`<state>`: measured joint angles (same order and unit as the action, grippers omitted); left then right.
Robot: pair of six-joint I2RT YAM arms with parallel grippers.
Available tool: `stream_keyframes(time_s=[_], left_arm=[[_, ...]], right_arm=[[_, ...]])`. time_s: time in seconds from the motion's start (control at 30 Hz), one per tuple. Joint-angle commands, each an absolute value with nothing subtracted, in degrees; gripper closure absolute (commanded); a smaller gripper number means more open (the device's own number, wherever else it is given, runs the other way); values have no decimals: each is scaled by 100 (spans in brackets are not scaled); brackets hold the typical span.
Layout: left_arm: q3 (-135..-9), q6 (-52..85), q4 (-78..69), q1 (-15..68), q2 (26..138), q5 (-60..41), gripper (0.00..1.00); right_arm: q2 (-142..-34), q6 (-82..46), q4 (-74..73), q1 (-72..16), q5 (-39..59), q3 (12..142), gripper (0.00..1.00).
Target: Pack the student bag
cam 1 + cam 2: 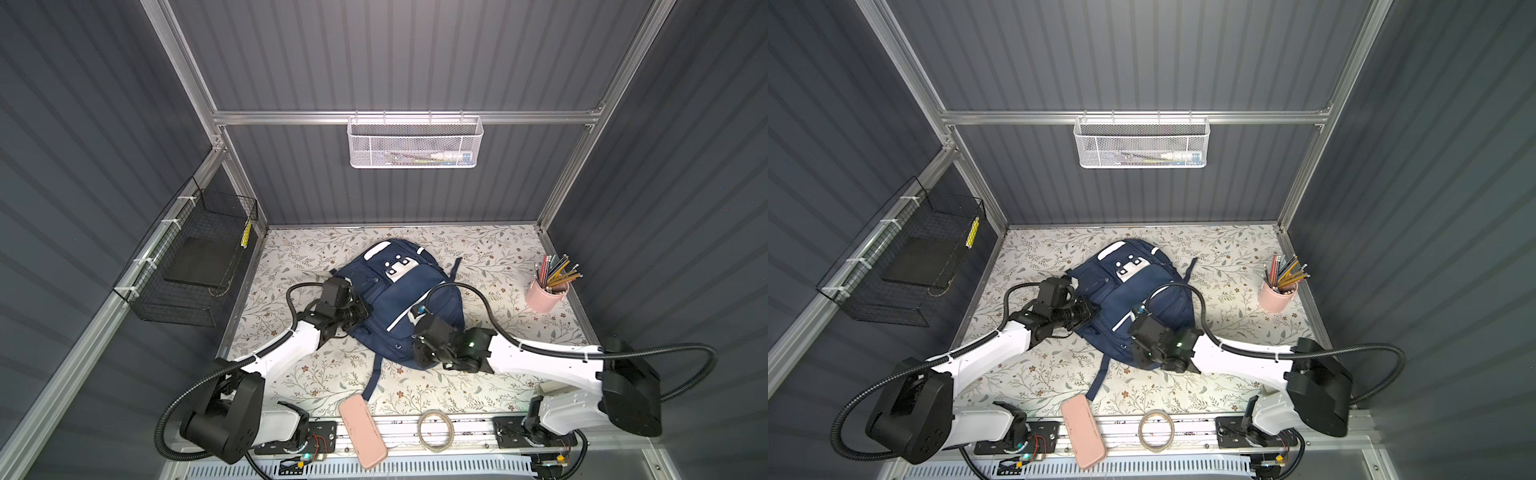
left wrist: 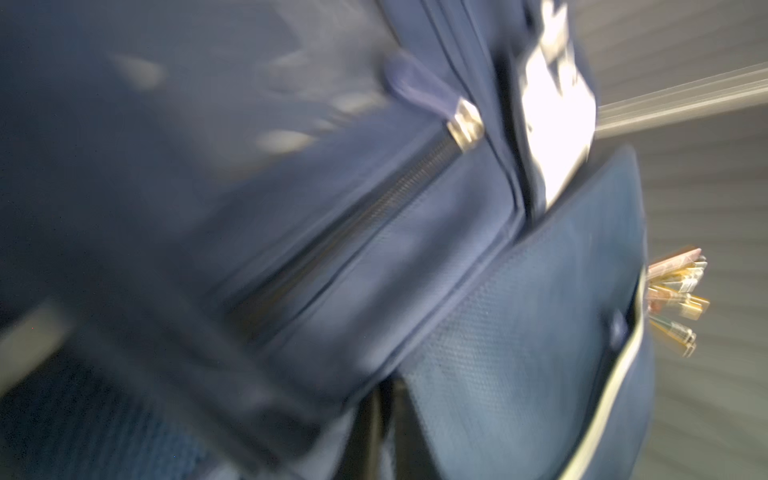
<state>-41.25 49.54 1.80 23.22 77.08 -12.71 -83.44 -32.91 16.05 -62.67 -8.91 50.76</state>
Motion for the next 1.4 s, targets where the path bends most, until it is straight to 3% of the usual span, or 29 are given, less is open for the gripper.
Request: stream_keyframes(time_s=[0.0, 0.07, 0.3, 0.5, 0.6, 0.67, 0.73, 0.77, 1.03, 1.37], left_arm=[[-4393, 4786, 211, 2015, 7785, -1255, 67], [-4332, 4899, 220, 2013, 7591, -1316, 57], [-3184, 6061, -390, 2040, 6574, -1725, 37], [-2646, 6750, -1206, 2724, 6865, -1559, 36], [-2624, 6926, -1524, 2834, 7012, -1501, 55], [-2725, 6817, -1275, 2839, 6938, -1360, 78], [-2872, 6610, -786, 2832, 6816, -1193, 96], [-2927, 6520, -622, 2831, 6772, -1135, 99], [-2820, 6418, -535, 2787, 6744, -1105, 100], [-2891, 6173, -138, 2338, 6446, -1340, 100]], right_arm=[[-8989, -3771, 1246, -6442, -680, 5623, 100], [-9424, -3978, 1177, -6440, -685, 6057, 100], [-10063, -4083, 1125, -6416, -772, 6837, 100], [-10112, -4117, 836, -6437, -501, 6785, 100], [-10137, -4113, 851, -6516, -502, 6781, 100], [-10118, -4151, 969, -6539, -550, 6763, 100], [-10029, -4267, 1227, -6518, -707, 6721, 100], [-9965, -4300, 1373, -6486, -786, 6692, 100], [-9281, -4195, 2763, -6086, -1221, 6349, 100], [-8435, -3452, 3108, -4876, -1123, 5497, 100]])
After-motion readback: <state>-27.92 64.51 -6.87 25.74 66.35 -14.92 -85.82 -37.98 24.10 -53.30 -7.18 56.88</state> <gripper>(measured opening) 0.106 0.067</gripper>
